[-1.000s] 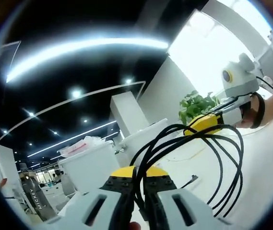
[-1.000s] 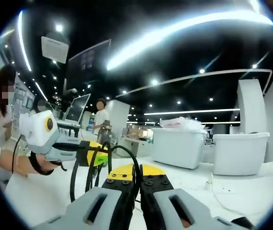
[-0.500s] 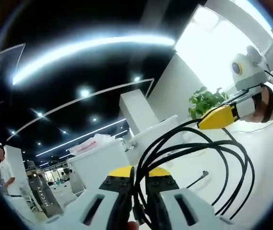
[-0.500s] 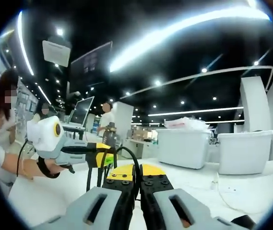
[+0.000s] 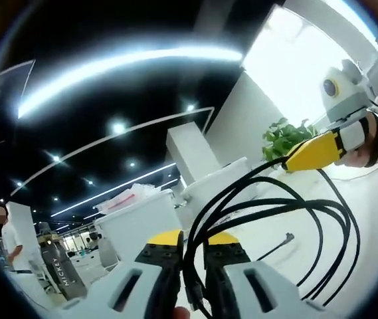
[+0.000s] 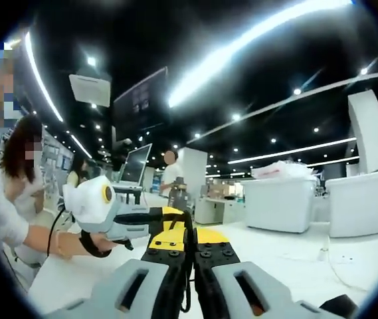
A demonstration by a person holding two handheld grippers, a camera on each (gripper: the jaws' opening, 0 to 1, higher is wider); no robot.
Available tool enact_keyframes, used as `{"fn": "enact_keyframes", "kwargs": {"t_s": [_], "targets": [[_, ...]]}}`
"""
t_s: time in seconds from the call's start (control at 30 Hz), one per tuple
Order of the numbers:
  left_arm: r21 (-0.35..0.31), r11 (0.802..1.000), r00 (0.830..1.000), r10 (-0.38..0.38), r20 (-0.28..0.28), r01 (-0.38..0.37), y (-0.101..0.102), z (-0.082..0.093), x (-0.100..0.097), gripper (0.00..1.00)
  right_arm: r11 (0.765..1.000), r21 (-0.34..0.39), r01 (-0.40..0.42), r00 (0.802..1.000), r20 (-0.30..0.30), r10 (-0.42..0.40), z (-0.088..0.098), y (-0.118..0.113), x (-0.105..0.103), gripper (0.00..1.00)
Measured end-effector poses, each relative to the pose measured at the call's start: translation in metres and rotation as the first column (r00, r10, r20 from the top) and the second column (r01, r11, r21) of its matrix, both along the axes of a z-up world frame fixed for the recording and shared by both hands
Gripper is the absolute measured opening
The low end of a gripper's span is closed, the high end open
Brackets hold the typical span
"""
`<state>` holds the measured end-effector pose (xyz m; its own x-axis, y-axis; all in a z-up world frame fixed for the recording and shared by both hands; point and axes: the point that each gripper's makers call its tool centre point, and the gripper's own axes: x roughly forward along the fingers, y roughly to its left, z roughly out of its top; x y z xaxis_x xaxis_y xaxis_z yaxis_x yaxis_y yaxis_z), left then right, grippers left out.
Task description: Coil the Type-C to USB data cable on the desktop and secure it with Velcro straps.
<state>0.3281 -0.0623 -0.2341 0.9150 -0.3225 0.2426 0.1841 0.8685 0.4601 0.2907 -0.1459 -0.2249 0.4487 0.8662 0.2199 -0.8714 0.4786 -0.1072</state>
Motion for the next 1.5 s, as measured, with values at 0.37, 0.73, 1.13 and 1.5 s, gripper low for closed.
{"fn": "enact_keyframes", "kwargs": {"t_s": [0.37, 0.73, 1.13, 1.5], "targets": [[0.091, 0.996, 1.000, 0.002, 0.007, -0.003, -0.006, -0.002, -0.001, 0.08, 0.999, 0.017, -0.048, 0.998, -0.050, 0.048, -0.007, 0.005, -0.005, 0.02], [0.144, 0.990, 1.000, 0.015, 0.000, -0.014, -0.008, -0.005, 0.001, 0.07, 1.000, 0.024, -0.012, 0.999, -0.037, 0.012, -0.006, 0.001, 0.000, 0.03], [0.126, 0.992, 1.000, 0.019, -0.007, -0.018, -0.004, -0.004, 0.004, 0.07, 0.989, 0.138, 0.061, 0.997, -0.052, -0.055, 0.013, -0.021, 0.016, 0.08], [0.067, 0.997, 1.000, 0.023, 0.014, -0.024, 0.004, 0.005, -0.004, 0.07, 0.985, 0.116, 0.130, 0.990, -0.076, -0.122, 0.001, -0.029, 0.039, 0.13]]}}
